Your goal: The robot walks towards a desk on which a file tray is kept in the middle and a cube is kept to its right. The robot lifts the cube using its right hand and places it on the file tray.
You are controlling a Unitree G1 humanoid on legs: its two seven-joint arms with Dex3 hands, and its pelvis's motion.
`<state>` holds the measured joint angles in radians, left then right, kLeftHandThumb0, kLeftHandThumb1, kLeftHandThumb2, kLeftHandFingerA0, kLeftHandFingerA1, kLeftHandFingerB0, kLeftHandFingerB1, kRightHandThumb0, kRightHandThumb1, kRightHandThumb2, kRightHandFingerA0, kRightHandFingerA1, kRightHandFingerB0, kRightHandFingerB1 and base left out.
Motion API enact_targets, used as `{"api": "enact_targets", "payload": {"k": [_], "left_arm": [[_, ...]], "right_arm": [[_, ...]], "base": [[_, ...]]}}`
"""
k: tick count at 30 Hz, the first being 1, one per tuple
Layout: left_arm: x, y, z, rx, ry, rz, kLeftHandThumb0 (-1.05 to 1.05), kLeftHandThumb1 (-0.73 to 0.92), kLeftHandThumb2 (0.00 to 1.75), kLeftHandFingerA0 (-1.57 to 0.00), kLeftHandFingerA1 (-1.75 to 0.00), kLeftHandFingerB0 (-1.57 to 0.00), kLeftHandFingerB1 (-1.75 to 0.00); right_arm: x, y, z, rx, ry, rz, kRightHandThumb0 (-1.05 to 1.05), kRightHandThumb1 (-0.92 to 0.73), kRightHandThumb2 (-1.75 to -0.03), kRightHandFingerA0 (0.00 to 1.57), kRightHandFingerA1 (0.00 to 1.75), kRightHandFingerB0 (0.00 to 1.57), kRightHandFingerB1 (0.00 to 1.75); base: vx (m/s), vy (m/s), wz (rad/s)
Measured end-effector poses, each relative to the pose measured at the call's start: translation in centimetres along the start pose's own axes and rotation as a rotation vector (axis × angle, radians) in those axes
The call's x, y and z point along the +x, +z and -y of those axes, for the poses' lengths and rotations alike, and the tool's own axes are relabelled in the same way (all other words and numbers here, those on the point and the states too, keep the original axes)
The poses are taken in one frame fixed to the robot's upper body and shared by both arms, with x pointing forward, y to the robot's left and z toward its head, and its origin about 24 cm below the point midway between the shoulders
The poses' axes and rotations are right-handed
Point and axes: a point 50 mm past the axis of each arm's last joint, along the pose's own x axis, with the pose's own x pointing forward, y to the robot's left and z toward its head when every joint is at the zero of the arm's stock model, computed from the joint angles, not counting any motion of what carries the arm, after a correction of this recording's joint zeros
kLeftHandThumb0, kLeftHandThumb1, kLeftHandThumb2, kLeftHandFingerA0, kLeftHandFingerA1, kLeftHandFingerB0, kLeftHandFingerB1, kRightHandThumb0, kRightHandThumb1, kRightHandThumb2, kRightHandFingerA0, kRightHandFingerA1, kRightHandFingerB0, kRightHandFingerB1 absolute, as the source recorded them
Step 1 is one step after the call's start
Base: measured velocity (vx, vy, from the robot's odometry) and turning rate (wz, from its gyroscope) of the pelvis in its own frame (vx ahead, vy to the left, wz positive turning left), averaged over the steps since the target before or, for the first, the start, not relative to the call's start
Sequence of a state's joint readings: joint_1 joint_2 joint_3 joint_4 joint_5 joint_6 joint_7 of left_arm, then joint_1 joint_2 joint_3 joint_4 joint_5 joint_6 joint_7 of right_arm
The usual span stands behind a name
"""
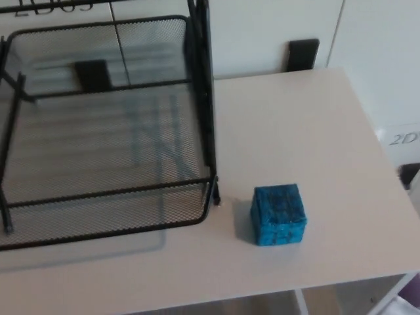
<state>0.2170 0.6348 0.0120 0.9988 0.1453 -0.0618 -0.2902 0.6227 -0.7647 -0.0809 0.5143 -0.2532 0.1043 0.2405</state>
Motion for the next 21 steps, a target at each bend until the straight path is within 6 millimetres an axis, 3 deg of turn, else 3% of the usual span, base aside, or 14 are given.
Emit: {"api": "enact_targets", "payload": {"k": [7,11,16,17,18,20,21], "left_arm": [[0.0,0.3,-0.1,-0.005,0.004,0.012,-0.61,0.75,0.65,-0.19,-0.35,-0.08,-0.18],[0.0,0.5,-0.1,-0.004,0.004,0.02,-0.61,0.75,0.65,-0.22,-0.35,-0.08,-0.18],[0.0,0.7,-0.3,0.001,0.008,0.023,-0.61,0.75,0.65,-0.21,-0.36,-0.09,-0.19],[0.0,0.8,-0.4,0.003,0.01,0.028,-0.6,0.75,0.67,-0.17,-0.37,-0.08,-0.19],[0.0,0.9,-0.5,0.002,0.011,0.034,-0.62,0.75,0.65,-0.18,-0.35,-0.09,-0.19],[-0.1,1.2,-0.5,0.006,0.012,0.047,-0.59,0.75,0.62,-0.16,-0.33,-0.06,-0.25],[-0.1,1.3,-0.5,0.006,0.012,0.052,-0.61,0.74,0.67,-0.16,-0.35,-0.08,-0.19]], "right_arm": [[1.0,-1.1,1.0,0.066,-0.018,-0.08,-0.51,-0.51,-0.72,0.18,0.4,0.12,0.35],[1.5,-2.0,0.9,0.141,0.002,-0.116,-0.53,-0.5,-0.73,0.2,0.42,0.09,0.35],[1.6,-2.6,0.0,0.17,0.037,-0.107,-0.53,-0.52,-0.72,0.23,0.41,0.15,0.36],[1.5,-2.5,-0.3,0.15,0.044,-0.092,-0.62,-0.51,-0.78,0.28,0.44,0.14,0.38],[1.4,-2.2,-0.3,0.12,0.042,-0.078,-0.52,-0.52,-0.72,0.27,0.42,0.15,0.36],[1.3,-1.8,-0.1,0.101,0.035,-0.051,-0.53,-0.54,-0.73,0.28,0.42,0.14,0.36],[1.2,-1.5,-0.1,0.094,0.032,-0.04,-0.55,-0.53,-0.75,0.28,0.43,0.13,0.36]], "base": [[-0.06,0.06,-0.06],[-0.1,0.228,-0.05],[-0.06,0.253,0.0],[0.04,0.117,0.1],[0.0,0.0,0.0],[-0.01,0.006,0.03],[0.0,0.0,0.0]]}}
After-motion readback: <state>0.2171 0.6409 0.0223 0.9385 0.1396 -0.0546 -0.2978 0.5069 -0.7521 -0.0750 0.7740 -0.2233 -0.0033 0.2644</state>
